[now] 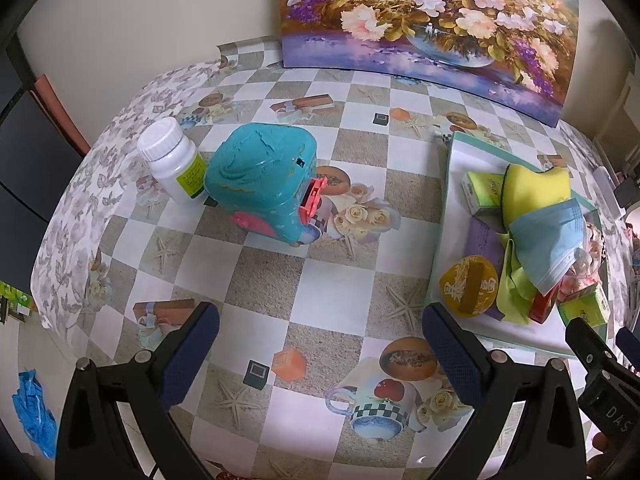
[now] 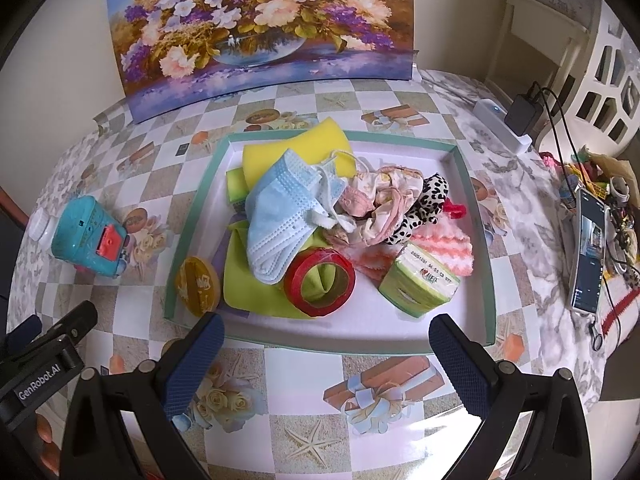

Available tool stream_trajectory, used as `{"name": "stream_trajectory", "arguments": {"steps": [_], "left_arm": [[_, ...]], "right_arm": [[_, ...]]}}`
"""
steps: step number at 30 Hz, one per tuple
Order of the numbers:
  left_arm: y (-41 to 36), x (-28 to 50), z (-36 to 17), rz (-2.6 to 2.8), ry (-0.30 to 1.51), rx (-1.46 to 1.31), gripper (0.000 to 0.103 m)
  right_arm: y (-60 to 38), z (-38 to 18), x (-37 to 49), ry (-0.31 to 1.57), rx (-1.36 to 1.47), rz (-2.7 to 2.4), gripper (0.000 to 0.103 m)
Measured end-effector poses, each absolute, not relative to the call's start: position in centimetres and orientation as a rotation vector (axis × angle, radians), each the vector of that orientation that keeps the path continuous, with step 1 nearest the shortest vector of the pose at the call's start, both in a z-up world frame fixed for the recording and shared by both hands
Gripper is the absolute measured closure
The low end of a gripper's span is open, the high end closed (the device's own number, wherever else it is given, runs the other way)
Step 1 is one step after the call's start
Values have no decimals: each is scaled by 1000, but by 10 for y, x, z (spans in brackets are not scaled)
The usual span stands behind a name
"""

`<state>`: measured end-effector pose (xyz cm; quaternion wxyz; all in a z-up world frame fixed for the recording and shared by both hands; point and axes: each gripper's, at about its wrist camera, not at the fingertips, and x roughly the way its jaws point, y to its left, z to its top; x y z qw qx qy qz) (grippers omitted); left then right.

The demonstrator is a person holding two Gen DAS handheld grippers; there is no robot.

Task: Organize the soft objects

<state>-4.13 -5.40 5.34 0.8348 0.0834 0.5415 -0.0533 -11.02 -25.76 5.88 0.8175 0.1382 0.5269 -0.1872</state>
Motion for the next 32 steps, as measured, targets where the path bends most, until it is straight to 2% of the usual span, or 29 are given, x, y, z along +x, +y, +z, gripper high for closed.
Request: {"name": "stream_trajectory", "arguments": {"steps": [32], "left_arm": [[-49, -40, 56, -107, 1139, 132, 2]], "right_arm": [[-257, 56, -109, 1133, 290, -401, 0]]}}
